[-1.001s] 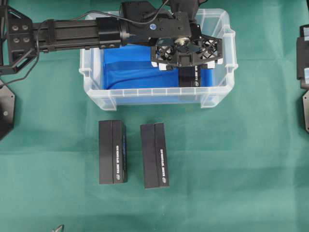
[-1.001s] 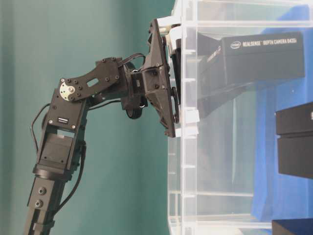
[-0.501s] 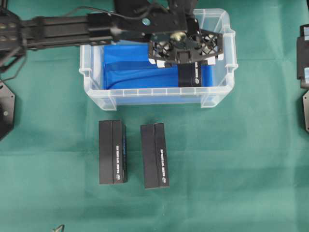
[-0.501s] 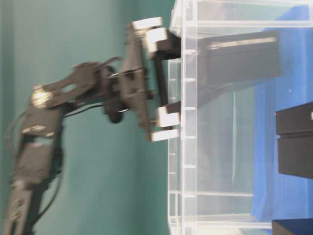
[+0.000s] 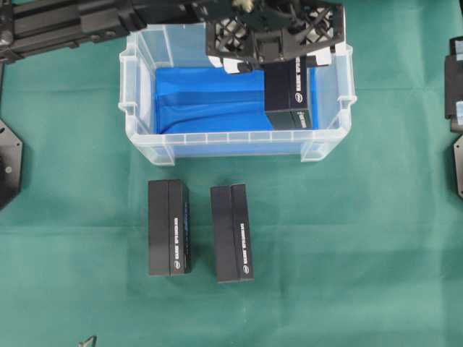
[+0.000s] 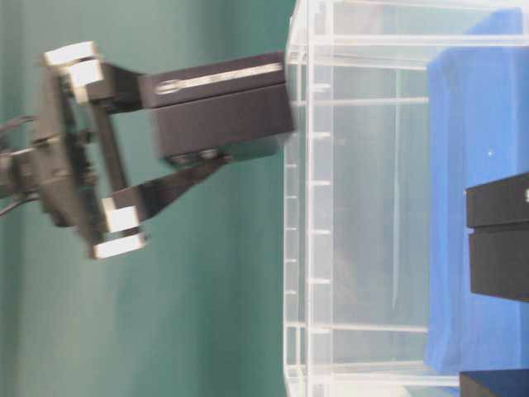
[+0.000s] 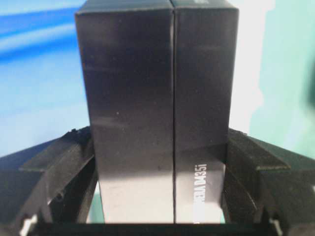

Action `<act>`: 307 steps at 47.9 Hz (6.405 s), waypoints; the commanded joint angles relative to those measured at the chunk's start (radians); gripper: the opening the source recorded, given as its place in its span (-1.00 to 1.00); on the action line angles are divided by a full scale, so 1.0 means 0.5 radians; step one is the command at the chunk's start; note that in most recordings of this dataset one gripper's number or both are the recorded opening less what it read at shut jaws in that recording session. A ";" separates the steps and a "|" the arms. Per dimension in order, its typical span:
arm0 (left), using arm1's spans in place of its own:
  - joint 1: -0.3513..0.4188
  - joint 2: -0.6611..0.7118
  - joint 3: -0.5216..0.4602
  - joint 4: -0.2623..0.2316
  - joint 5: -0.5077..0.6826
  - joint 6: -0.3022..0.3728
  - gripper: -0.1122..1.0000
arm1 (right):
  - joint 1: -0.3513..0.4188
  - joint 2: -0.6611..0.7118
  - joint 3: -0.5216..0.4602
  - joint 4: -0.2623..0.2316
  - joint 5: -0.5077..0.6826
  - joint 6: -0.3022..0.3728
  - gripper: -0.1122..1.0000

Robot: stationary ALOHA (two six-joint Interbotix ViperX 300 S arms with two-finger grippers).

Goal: Take the box out of the case with the left arm.
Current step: 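Lift the right box up out of the case with the left gripper, then carry the box right of the middle box and lower it onto the table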

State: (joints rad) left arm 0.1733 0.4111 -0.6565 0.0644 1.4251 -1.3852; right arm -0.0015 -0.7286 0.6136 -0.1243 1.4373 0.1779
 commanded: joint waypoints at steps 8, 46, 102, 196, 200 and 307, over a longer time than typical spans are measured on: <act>-0.009 -0.147 -0.310 0.028 0.163 0.015 0.32 | -0.003 0.000 -0.021 -0.003 -0.012 0.000 -0.80; -0.009 -0.147 -0.405 0.037 0.224 0.000 0.32 | -0.003 0.000 -0.021 -0.003 -0.012 -0.003 -0.80; -0.043 -0.153 -0.383 0.046 0.224 -0.018 0.32 | -0.003 0.000 -0.021 -0.003 -0.012 -0.003 -0.80; -0.871 -0.123 0.067 0.239 0.117 -0.951 0.32 | -0.003 0.000 -0.021 0.037 -0.006 0.009 -0.80; -0.871 -0.126 0.160 0.239 0.049 -0.951 0.32 | -0.003 0.000 -0.018 0.034 -0.009 0.009 -0.80; -0.699 0.175 0.776 0.021 -1.157 -0.749 0.70 | -0.003 0.000 0.018 -0.018 -0.015 -0.015 -0.80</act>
State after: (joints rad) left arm -0.1825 0.5231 -0.2378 0.0721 0.8498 -1.7564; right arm -0.0015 -0.7271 0.6335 -0.1289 1.4358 0.1718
